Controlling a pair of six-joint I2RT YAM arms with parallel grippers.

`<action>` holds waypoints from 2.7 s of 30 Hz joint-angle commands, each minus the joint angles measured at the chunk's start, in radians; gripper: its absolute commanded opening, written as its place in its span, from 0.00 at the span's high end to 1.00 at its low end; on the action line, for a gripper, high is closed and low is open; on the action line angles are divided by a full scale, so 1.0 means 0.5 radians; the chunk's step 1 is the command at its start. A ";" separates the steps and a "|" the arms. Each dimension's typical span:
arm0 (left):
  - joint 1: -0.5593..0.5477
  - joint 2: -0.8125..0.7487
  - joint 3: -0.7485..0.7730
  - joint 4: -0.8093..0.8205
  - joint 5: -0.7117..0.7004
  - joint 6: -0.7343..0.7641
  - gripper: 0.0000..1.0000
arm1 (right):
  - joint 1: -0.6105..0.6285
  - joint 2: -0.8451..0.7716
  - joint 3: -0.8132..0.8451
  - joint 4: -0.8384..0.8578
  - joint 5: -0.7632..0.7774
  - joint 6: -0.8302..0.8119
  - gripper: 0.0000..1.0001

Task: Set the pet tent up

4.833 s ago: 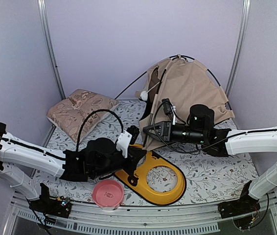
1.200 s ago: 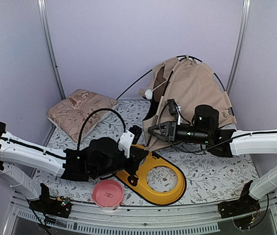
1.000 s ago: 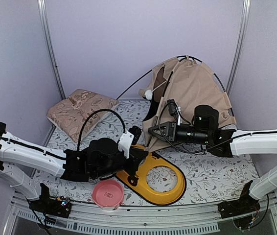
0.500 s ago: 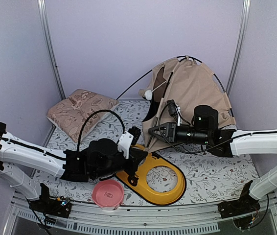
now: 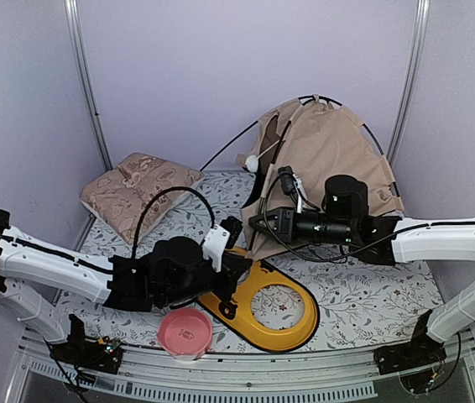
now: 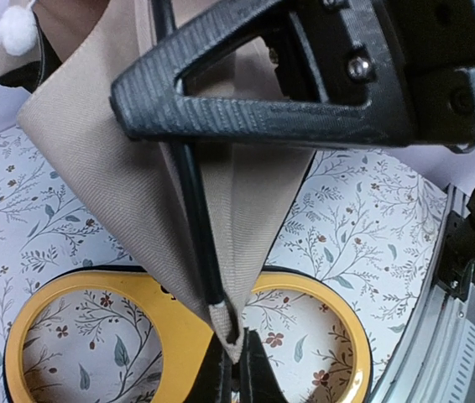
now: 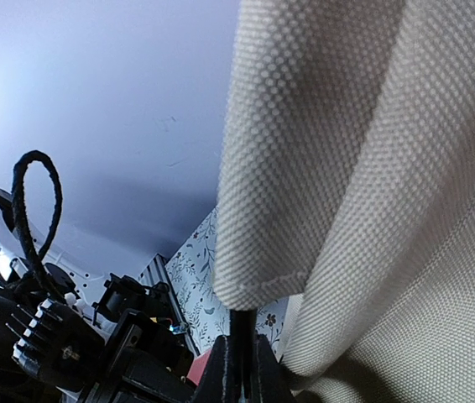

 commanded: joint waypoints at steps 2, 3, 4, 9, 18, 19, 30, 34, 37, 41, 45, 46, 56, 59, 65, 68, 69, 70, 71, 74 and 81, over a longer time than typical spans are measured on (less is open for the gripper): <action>-0.058 0.009 0.027 -0.285 0.069 0.064 1.00 | -0.030 0.061 0.091 0.040 0.305 -0.143 1.00; -0.055 0.008 0.033 -0.286 0.066 0.065 1.00 | -0.028 0.065 0.087 0.036 0.308 -0.145 1.00; -0.055 0.011 0.037 -0.290 0.063 0.068 1.00 | -0.030 0.062 0.077 0.023 0.329 -0.146 1.00; -0.060 0.011 0.023 -0.308 0.061 0.077 1.00 | -0.114 0.010 0.054 -0.097 0.470 -0.091 1.00; -0.179 0.099 -0.038 -0.308 -0.059 0.181 1.00 | -0.230 -0.019 0.083 -0.052 0.309 0.008 1.00; -0.195 0.132 -0.037 -0.310 -0.100 0.207 1.00 | -0.230 -0.016 0.085 -0.023 0.268 0.034 1.00; -0.278 0.277 -0.021 -0.250 -0.330 0.369 1.00 | -0.228 -0.079 0.051 0.117 0.111 0.168 1.00; -0.274 0.235 -0.035 -0.235 -0.325 0.356 1.00 | -0.230 -0.053 0.039 0.116 0.098 0.161 1.00; -0.270 0.199 -0.034 -0.230 -0.281 0.344 1.00 | -0.225 -0.039 0.027 0.119 0.114 0.161 1.00; -0.271 0.184 -0.019 -0.234 -0.249 0.332 1.00 | -0.217 -0.009 0.036 0.138 0.121 0.169 1.00; -0.270 0.190 0.005 -0.242 -0.236 0.339 1.00 | -0.204 0.021 0.060 0.143 0.126 0.173 1.00; -0.269 0.191 0.008 -0.246 -0.236 0.340 1.00 | -0.198 0.029 0.065 0.142 0.123 0.170 1.00; -0.246 0.130 -0.005 -0.246 -0.190 0.299 1.00 | -0.166 0.043 0.040 0.142 0.150 0.166 1.00; -0.229 0.109 -0.005 -0.246 -0.171 0.290 1.00 | -0.151 0.052 0.038 0.138 0.164 0.162 1.00; -0.187 0.081 -0.007 -0.256 -0.114 0.263 1.00 | -0.136 0.053 0.018 0.141 0.167 0.157 1.00; -0.142 0.078 -0.029 -0.254 -0.054 0.219 1.00 | -0.138 0.033 -0.007 0.144 0.172 0.160 1.00; -0.130 0.075 -0.038 -0.250 -0.028 0.207 1.00 | -0.136 0.024 -0.017 0.148 0.167 0.163 1.00; -0.117 0.072 -0.045 -0.247 -0.015 0.195 1.00 | -0.136 0.014 -0.026 0.152 0.165 0.163 1.00; -0.108 0.069 -0.052 -0.241 0.007 0.188 1.00 | -0.136 0.009 -0.030 0.151 0.161 0.162 1.00; -0.083 0.062 -0.060 -0.232 0.045 0.175 1.00 | -0.136 0.011 -0.038 0.162 0.130 0.159 1.00; -0.059 0.031 -0.060 -0.225 0.079 0.167 1.00 | -0.107 0.050 -0.043 0.185 0.103 0.153 1.00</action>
